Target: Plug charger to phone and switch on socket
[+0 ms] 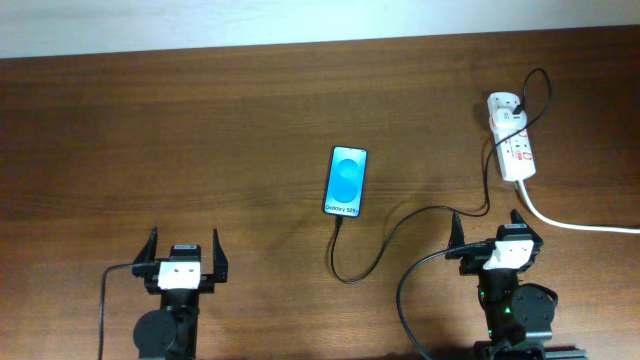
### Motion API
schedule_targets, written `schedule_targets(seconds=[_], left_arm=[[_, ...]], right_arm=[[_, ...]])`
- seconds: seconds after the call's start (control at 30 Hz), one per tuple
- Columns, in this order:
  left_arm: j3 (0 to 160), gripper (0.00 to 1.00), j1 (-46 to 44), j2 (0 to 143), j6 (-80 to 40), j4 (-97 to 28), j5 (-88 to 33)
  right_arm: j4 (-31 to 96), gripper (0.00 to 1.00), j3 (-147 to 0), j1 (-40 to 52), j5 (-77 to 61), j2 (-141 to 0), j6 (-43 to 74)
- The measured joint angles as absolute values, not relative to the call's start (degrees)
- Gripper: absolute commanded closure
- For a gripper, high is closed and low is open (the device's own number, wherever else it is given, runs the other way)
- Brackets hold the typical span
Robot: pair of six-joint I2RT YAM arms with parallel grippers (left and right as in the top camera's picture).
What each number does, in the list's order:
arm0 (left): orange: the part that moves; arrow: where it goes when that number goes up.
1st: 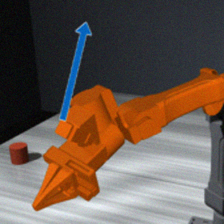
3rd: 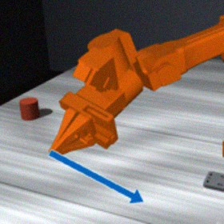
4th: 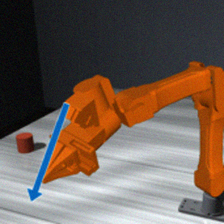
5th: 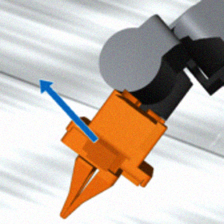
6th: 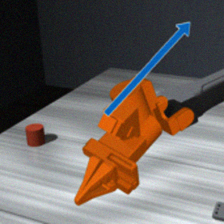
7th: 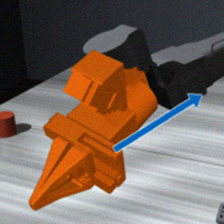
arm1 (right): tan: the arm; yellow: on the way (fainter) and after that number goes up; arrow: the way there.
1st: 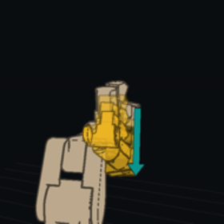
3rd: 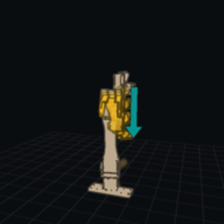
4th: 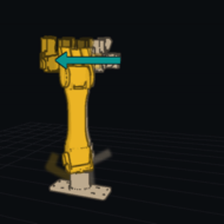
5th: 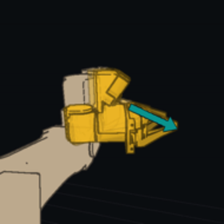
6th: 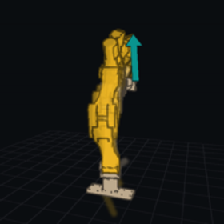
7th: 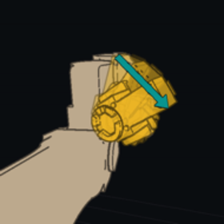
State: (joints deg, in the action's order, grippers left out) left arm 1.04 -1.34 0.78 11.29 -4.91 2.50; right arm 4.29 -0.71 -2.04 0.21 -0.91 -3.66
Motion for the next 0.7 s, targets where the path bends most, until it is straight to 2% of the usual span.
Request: schedule_targets(seconds=[0.33,0.7], left_arm=[[1.02,0.01,-1.3,0.78,4.99,-4.64,4.75],[0.99,0.01,-1.3,0.78,4.69,-4.45,6.0]], right_arm=[[4.29,0.02,-0.71,-2.04,0.21,-0.91,-3.68],[4.29,0.01,-0.71,-2.04,0.21,-0.91,-3.7]])
